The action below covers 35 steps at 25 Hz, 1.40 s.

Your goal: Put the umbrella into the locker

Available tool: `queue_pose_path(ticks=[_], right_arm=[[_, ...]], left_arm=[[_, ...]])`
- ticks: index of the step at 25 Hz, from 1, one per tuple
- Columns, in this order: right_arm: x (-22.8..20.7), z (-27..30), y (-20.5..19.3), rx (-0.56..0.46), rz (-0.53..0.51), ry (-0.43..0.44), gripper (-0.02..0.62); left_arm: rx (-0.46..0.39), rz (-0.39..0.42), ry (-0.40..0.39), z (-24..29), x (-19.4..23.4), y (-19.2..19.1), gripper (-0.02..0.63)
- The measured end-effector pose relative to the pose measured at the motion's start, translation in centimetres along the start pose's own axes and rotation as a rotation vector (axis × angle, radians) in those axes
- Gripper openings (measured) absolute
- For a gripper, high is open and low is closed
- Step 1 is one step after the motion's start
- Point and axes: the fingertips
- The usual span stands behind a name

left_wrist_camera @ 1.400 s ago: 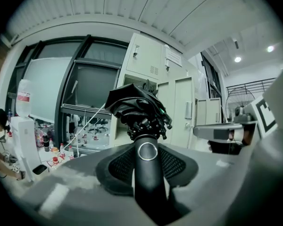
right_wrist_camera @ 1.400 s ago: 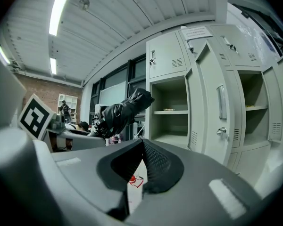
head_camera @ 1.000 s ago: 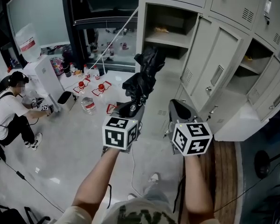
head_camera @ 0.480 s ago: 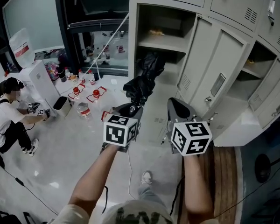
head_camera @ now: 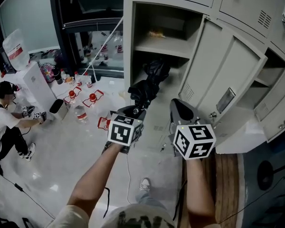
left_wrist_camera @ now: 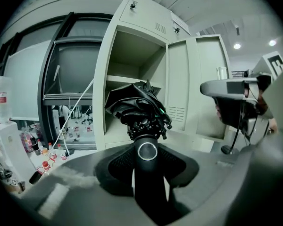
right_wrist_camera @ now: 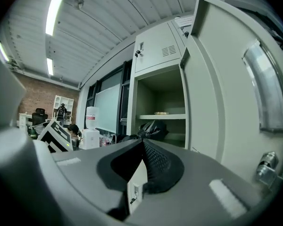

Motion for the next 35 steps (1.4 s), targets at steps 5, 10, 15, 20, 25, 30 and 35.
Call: queue_pose_path(ticks=[5, 10, 15, 20, 25, 30, 35], right_arm=[[-0.9, 1.7, -0.2, 0.005, 0.004, 0.0, -0.006], [-1.9, 3.3, -0.1, 0.008, 0.002, 0.0, -0.006], [-2.7, 4.4, 0.3, 0.002, -0.005, -0.001, -0.006], [-3.1, 5.4, 0.3, -0.003, -0.003, 0.011, -0.006], [-3.8, 6.3, -0.1, 0.008, -0.003, 0.018, -0.006], [-4.5, 7.5, 0.0, 0.013, -0.008, 0.04, -0.006], [-5.3, 8.8, 0.3, 0.013, 0.003, 0.051, -0.006]], left_arm=[[0.018, 0.014, 0.0, 2.5, 1.0, 0.6, 0.146], [0.053, 0.071, -0.004, 4.5, 1.7, 2.5, 0.146], [0.086, 0.125, 0.037, 6.9, 3.5, 3.7, 0.146], [0.113, 0.2, 0.054, 9.0, 4.1, 5.2, 0.146], [0.163, 0.237, 0.025, 11.7, 3.6, 5.2, 0.146], [0.163, 0.26, 0.055, 13.3, 4.2, 6.8, 0.146], [0.18, 0.266, 0.072, 14.8, 4.8, 7.4, 0.147]])
Point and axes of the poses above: the fingertips, and each gripper's own axes: z forward along the fingers, x to its left, y out of its top, and after that the axes turned 1 degree about y, right-handed
